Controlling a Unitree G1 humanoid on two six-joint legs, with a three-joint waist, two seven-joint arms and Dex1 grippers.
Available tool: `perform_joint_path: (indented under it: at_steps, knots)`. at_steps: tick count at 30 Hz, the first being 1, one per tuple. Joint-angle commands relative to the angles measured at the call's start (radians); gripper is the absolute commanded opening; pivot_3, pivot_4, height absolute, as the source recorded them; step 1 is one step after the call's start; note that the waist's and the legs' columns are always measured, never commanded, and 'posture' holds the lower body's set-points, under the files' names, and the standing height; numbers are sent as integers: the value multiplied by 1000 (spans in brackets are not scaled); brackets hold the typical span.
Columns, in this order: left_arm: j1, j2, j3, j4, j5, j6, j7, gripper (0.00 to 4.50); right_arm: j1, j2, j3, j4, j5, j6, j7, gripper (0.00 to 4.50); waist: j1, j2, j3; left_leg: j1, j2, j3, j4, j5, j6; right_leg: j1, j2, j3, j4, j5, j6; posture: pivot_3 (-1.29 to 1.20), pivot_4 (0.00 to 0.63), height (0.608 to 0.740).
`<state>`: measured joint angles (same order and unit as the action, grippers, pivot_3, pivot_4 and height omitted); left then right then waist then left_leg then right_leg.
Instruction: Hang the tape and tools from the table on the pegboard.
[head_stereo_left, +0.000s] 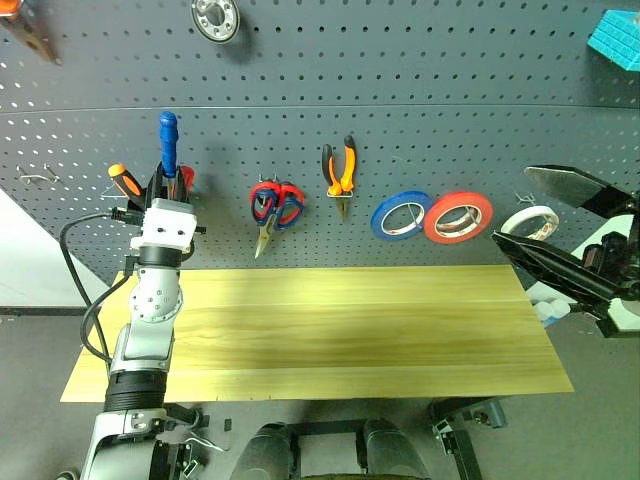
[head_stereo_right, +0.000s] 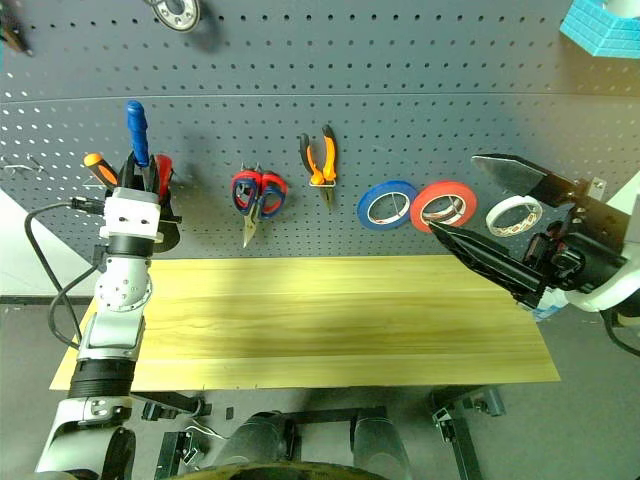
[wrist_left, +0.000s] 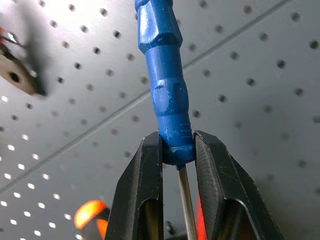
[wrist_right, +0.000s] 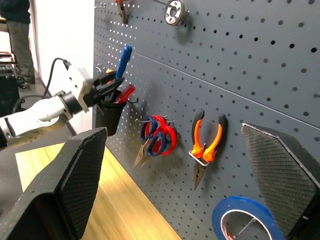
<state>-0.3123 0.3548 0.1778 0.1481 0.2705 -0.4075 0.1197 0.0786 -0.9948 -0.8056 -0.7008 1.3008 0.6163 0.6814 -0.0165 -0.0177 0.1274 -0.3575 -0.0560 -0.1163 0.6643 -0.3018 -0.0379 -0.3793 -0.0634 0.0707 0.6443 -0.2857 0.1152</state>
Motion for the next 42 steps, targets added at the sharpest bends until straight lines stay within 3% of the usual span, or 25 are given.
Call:
perform_joint_path:
  at_steps: [1, 8, 15, 26, 35, 42]
  knots:
    - [-2, -4, 5, -30, -12, -14, 18, 555, -21, -29, -49, -3, 40, 10, -12, 4500, -2, 0, 5, 0, 0, 0, 0, 0, 0, 0, 0, 0, 0, 0, 0, -142, 138, 724]
    - [76, -19, 16, -106, -1, 27, 27, 555, -48, -42, 1, -49, 94, 20, -62, 4500, -3, 0, 12, -11, 0, 0, 0, 0, 1, -11, 0, 1, 1, 0, 0, -139, 146, 724]
    - [92, -11, 22, -127, 1, 47, 31, 555, -110, -31, 140, -104, 133, 7, -129, 4500, -1, -1, 14, -16, 0, 0, 0, 0, 1, -17, -1, 1, 1, 0, 0, -141, 154, 724]
    - [104, -29, 9, -146, 7, 60, 43, 555, -135, 10, 368, -137, -44, 0, -149, 4500, -1, -1, 21, -16, 0, 0, 0, 0, 1, -17, -1, 0, 1, 0, 0, -146, 162, 724]
    - [127, -36, 26, -173, 16, 80, 70, 555, -136, 13, 372, -118, -70, 3, -124, 4500, -2, -1, 32, -17, 0, 0, -1, 0, 1, -18, -1, 0, 0, 0, 0, -147, 166, 724]
    - [143, -34, 30, -203, 38, 86, 100, 2885, -143, 21, 396, -94, -108, 4, -105, 4500, -1, -1, 34, -17, 0, 0, -1, 0, 1, -18, -1, 0, 0, 0, 0, -137, 157, 724]
